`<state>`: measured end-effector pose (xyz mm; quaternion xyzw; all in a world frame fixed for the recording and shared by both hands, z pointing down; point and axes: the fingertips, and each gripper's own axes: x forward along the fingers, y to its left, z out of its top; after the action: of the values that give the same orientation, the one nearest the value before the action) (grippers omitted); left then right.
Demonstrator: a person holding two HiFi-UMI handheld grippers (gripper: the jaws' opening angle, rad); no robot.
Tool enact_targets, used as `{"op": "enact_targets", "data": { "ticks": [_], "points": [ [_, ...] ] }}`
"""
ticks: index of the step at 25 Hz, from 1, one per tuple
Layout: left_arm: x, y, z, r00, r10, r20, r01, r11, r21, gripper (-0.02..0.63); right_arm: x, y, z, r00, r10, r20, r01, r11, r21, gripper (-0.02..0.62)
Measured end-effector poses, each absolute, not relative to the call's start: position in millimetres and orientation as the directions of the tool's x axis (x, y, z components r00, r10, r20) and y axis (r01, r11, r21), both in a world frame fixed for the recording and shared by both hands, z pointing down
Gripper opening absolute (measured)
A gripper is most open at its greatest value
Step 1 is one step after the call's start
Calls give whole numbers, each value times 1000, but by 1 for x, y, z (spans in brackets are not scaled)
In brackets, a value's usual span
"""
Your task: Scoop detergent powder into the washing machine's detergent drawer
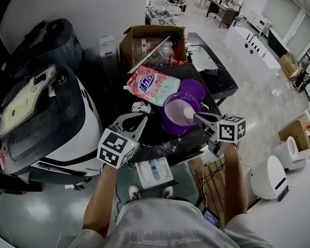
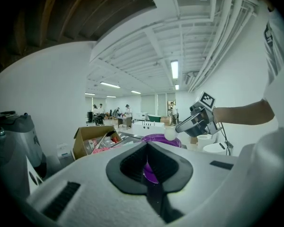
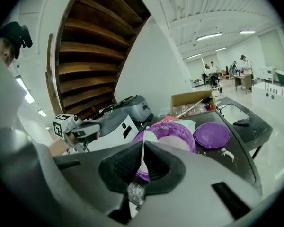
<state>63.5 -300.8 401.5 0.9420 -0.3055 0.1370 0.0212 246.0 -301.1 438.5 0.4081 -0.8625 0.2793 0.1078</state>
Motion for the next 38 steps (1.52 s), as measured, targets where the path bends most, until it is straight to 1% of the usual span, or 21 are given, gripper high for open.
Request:
{"op": "enact_targets", "data": {
  "ticks": [6, 15, 27, 33, 38],
  "points": [
    [62, -302, 395, 780, -578, 240, -594, -805, -8, 9, 258, -292, 417, -546, -778, 311, -815, 407, -412, 14],
    [56, -298, 384, 771, -604, 200, -622, -782, 38, 9, 274, -258, 389, -405, -894, 190, -872, 316, -373, 14],
    [49, -275, 387, 798, -569, 199, -588, -808, 45, 9, 258, -206, 377, -346, -927, 144, -894, 279, -351, 13],
    [33, -260, 398, 816, -541, 202, -563, -824, 68, 9, 238, -177, 383, -327, -933, 149, -876, 240, -419, 13],
    [10, -244, 410, 795, -566, 220, -595, -798, 95, 9, 216, -159, 396, -368, -918, 148, -833, 254, -491, 12]
  ]
}}
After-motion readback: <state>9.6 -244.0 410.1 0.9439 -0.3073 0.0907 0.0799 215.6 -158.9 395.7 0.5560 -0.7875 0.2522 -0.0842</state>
